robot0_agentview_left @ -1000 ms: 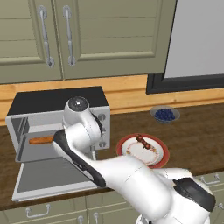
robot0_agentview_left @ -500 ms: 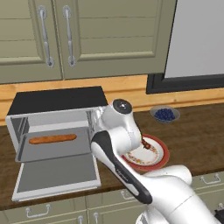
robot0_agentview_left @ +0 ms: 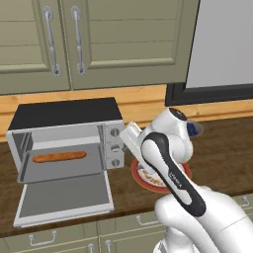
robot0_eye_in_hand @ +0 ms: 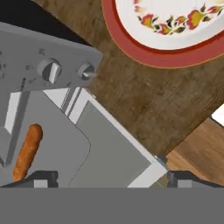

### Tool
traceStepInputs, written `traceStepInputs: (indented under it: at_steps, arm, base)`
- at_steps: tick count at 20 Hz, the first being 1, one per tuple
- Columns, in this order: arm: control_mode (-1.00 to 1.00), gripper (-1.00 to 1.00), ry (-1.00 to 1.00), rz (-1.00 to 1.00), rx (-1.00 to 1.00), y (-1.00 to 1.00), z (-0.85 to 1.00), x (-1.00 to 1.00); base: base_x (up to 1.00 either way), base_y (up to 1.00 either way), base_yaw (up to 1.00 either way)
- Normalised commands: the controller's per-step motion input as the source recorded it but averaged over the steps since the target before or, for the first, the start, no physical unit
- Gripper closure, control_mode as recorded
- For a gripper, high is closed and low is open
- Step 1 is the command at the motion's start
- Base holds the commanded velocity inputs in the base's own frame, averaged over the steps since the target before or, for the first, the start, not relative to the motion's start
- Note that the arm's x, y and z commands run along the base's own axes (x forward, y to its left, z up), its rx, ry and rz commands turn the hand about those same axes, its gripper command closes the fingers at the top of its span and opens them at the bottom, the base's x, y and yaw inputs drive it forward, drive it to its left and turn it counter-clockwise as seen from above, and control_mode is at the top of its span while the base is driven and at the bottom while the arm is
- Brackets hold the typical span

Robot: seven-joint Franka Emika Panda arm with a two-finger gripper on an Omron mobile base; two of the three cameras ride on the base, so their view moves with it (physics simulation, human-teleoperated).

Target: Pick up the kebab skewer and baguette bread, and place them inside the toaster oven. Close the toaster oven door and start by setting the timer.

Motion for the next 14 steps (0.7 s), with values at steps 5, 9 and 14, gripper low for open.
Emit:
traceStepInputs:
  at_steps: [5, 9, 14]
  arm:
    - [-1.0, -1.0, -0.01, 0.5, -0.12, -0.69, -0.06, 0.0]
    - [-1.0, -1.0, -0.02, 0.54, -0.1, -0.8, -0.15, 0.0]
    - [-1.0, -1.0, -0.06, 0.54, -0.13, -0.75, -0.12, 0.0]
  base:
    - [0.0, 0.0, 0.0]
    - [0.0, 0.0, 0.0]
    - [0.0, 0.0, 0.0]
